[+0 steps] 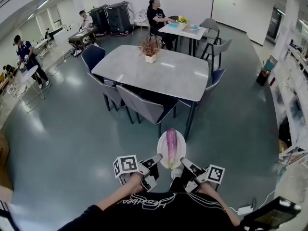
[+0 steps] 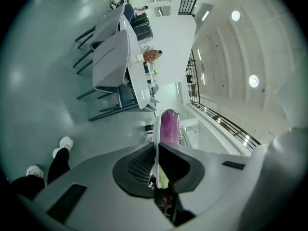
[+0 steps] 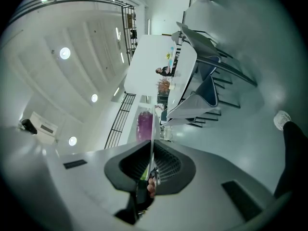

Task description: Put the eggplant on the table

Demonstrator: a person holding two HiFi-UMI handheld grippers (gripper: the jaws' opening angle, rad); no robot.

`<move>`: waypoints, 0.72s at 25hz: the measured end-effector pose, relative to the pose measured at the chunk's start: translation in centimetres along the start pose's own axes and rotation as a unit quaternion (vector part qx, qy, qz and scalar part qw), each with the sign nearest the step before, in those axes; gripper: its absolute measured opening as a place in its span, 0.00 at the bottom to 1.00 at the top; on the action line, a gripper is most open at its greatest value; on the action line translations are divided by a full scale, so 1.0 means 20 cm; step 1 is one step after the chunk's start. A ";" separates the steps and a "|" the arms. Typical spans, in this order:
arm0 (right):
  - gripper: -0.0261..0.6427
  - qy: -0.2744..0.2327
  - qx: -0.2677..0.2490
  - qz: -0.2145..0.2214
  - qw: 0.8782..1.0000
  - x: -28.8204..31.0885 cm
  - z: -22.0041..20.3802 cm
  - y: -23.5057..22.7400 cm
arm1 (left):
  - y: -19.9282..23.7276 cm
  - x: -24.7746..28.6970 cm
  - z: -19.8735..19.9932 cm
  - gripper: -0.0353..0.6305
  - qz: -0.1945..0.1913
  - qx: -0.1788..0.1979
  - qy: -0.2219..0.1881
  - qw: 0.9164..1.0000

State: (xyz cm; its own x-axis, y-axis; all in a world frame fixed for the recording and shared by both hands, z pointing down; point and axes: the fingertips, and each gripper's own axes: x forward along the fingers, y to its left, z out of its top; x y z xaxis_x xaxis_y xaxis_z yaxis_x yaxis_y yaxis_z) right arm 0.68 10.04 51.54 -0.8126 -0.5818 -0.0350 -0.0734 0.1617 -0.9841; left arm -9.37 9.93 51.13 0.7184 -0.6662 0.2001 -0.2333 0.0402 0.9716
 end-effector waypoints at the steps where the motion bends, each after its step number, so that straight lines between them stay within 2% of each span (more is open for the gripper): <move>1: 0.07 0.006 0.000 0.001 1.000 0.03 0.03 -0.01 | 0.01 0.02 0.03 0.09 0.003 -0.002 -0.005 1.000; 8: 0.07 0.041 0.012 -0.005 0.999 0.23 0.28 -0.11 | 0.03 0.22 0.25 0.09 0.023 -0.013 -0.033 0.999; 18: 0.07 0.068 0.006 -0.015 0.998 0.52 0.89 -0.24 | 0.02 0.75 0.64 0.09 0.025 -0.031 -0.056 0.998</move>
State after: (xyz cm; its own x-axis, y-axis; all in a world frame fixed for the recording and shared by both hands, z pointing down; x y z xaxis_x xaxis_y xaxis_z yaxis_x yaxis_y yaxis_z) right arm 2.97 -10.97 52.88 -0.8815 -0.4718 0.0174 -0.0925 0.1364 -0.9863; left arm -7.07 -9.62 52.97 0.6289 -0.7405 0.2369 -0.2231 0.1199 0.9674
